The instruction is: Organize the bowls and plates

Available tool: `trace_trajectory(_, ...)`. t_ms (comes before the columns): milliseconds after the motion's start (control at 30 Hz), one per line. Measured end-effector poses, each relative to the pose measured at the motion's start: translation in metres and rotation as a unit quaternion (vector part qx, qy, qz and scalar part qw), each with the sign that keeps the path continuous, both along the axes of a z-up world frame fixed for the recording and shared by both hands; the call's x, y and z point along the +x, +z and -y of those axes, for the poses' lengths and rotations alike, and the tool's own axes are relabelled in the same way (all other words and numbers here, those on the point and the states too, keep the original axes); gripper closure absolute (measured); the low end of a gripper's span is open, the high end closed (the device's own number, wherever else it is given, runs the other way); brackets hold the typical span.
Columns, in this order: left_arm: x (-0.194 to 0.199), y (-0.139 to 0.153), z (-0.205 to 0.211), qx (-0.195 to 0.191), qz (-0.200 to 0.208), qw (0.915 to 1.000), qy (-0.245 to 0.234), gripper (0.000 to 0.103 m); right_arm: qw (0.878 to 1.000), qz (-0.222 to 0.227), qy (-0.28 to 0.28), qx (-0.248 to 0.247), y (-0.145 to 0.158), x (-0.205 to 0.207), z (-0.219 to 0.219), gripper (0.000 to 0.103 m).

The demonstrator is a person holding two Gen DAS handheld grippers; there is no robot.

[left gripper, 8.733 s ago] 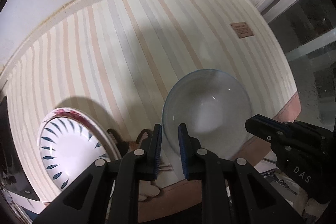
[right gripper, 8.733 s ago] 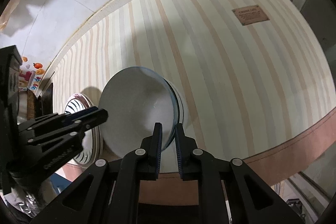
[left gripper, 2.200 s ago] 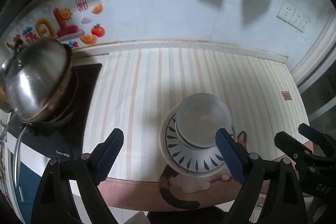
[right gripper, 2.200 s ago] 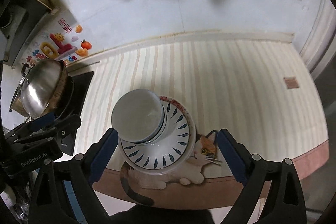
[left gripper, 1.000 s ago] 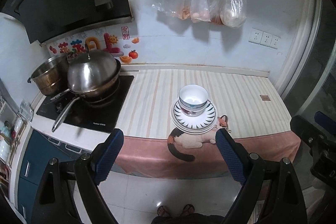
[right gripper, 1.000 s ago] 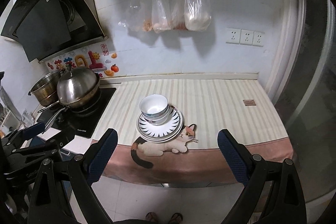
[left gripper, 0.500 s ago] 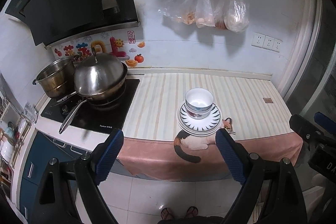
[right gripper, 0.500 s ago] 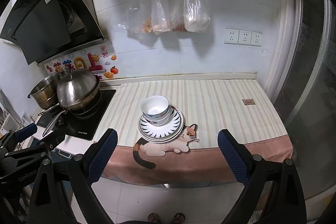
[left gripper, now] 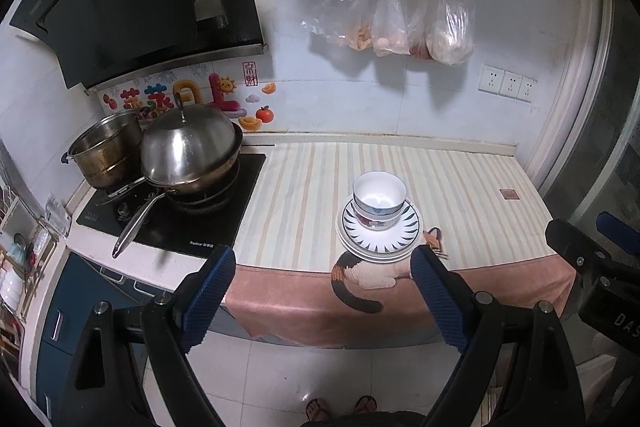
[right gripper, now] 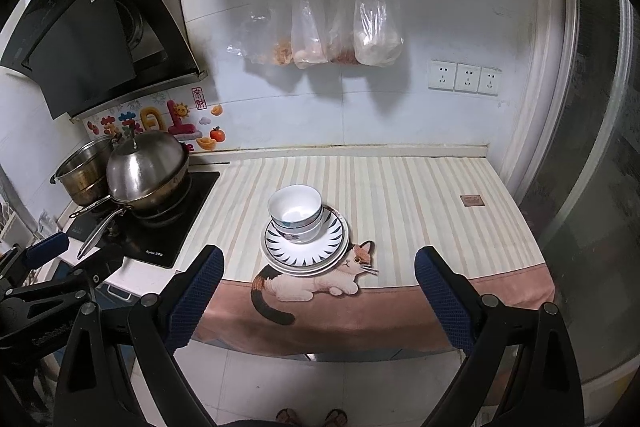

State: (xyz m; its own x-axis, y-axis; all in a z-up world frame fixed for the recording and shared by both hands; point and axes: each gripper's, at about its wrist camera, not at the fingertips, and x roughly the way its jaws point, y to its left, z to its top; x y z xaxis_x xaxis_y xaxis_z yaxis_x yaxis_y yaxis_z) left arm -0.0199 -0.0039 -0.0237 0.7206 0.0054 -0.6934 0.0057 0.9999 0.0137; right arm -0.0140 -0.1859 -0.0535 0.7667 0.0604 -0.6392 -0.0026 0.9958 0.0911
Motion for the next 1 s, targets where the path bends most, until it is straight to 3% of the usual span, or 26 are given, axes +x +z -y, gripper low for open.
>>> trace_trajectory(433,-0.0021,0.0048,-0.0031,-0.002,0.009,0.9999,0.007,0.013,1.000,0.003,0.004,0.000,-0.0006,0.0018,-0.0053,0.005)
trace_trajectory(1000,0.0001,-0.0007,0.0000,-0.007,-0.008,0.9999,0.003,0.013,1.000,-0.007,-0.001,-0.001,-0.0079,0.0060,-0.0079,0.004)
